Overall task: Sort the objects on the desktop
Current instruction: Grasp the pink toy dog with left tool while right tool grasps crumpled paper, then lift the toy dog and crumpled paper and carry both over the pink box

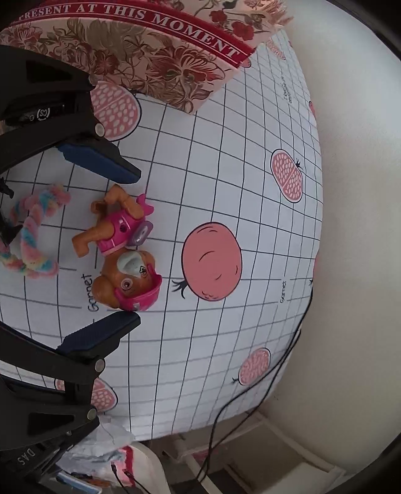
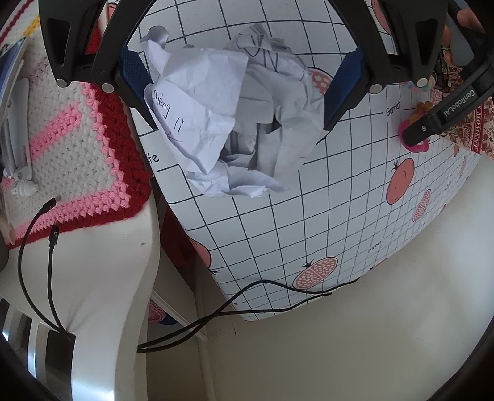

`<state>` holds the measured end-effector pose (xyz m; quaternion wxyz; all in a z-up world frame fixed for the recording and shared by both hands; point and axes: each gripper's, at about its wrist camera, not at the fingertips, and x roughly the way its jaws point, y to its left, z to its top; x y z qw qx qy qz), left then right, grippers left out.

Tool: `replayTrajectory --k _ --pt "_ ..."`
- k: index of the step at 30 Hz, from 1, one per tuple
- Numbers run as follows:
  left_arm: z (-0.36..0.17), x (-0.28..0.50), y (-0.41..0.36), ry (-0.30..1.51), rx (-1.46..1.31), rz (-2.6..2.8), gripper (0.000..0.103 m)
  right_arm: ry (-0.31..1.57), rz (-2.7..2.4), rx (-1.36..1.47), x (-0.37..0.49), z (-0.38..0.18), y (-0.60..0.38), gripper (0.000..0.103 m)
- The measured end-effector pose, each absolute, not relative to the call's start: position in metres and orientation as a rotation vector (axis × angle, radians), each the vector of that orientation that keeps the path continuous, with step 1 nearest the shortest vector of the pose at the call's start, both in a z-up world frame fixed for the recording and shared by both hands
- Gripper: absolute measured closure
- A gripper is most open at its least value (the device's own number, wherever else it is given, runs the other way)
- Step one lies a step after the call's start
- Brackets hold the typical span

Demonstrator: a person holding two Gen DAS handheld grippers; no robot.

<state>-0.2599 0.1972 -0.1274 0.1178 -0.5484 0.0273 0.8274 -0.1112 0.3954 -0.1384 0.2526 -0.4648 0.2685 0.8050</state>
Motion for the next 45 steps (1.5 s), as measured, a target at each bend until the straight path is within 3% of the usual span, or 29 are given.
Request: replayTrajectory --k 25,45 --pt "-0.137 -0.271 0.199 0.214 -1.653 2.429 0.021 0.723 2.183 -1.273 -0.115 -0.138 0.390 0.005" --pt "-0.137 -0.247 0.190 0.232 -1.670 2.435 0.021 0.671 2.179 -1.316 -0.119 -0.139 0.375 0.022"
